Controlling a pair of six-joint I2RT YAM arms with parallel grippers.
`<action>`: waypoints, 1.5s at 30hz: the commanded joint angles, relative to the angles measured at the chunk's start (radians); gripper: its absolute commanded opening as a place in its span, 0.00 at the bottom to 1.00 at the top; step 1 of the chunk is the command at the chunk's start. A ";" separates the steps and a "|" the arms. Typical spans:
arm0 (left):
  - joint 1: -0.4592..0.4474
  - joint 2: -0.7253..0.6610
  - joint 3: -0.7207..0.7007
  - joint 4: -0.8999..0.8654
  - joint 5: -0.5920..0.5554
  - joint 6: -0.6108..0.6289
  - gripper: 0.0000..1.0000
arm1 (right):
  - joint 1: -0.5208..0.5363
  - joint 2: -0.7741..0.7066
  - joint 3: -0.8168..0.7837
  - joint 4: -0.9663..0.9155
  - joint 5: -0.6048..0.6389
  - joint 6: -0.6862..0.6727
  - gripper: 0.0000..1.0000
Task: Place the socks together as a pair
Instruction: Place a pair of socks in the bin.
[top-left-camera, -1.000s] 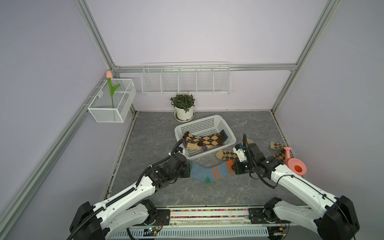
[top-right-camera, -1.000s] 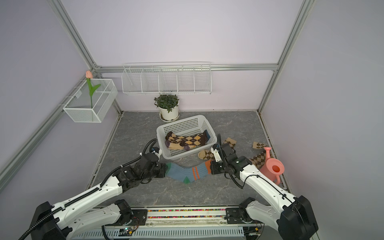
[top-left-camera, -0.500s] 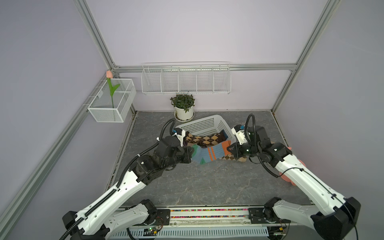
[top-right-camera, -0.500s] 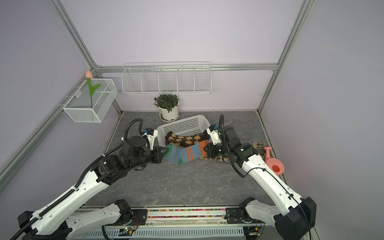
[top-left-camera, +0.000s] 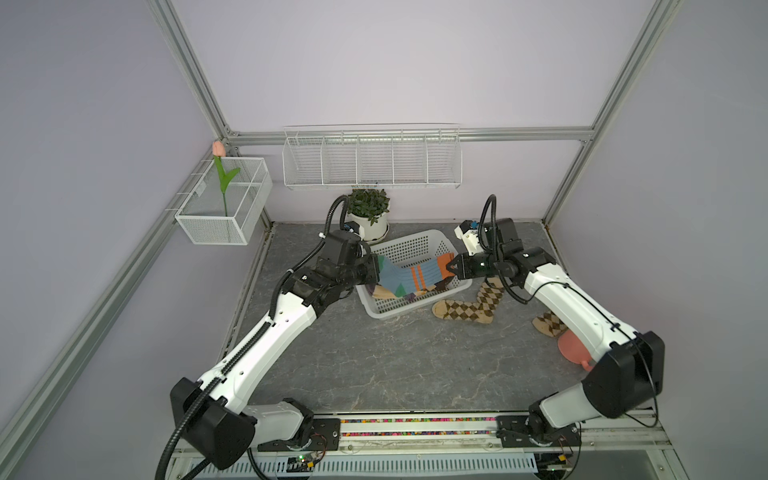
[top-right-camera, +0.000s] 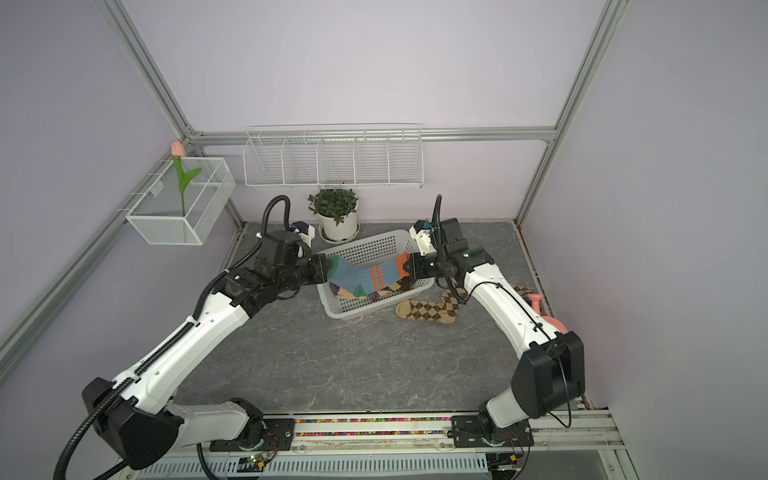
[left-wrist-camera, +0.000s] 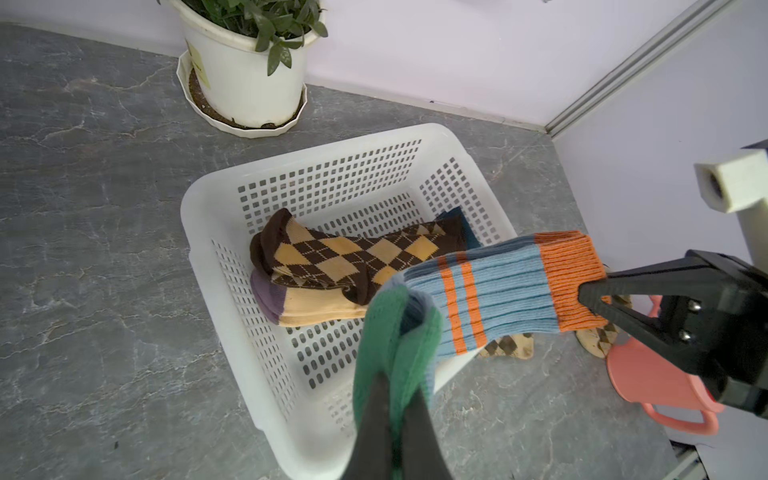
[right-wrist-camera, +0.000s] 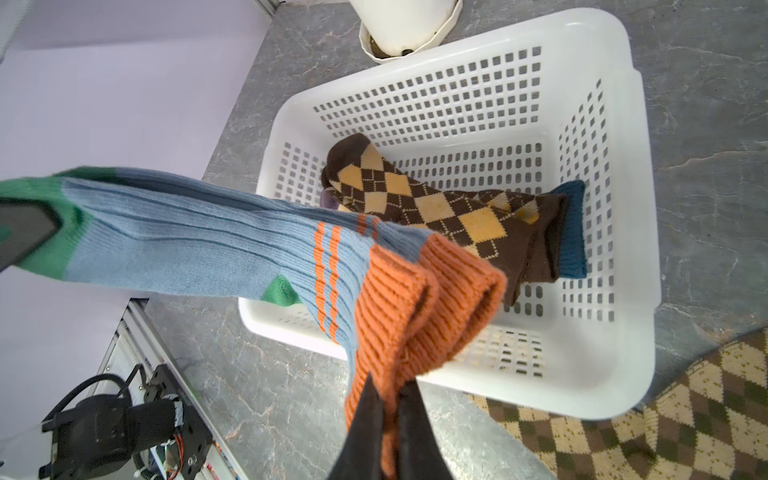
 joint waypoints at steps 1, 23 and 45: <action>0.027 0.054 0.006 0.070 0.013 0.025 0.00 | -0.013 0.074 0.079 0.047 -0.035 -0.002 0.07; 0.089 0.529 0.230 -0.076 -0.112 0.079 0.00 | -0.039 0.542 0.432 -0.123 0.069 -0.101 0.07; 0.088 0.150 -0.075 -0.011 -0.195 0.055 0.65 | -0.089 0.323 0.250 -0.176 0.290 -0.131 0.50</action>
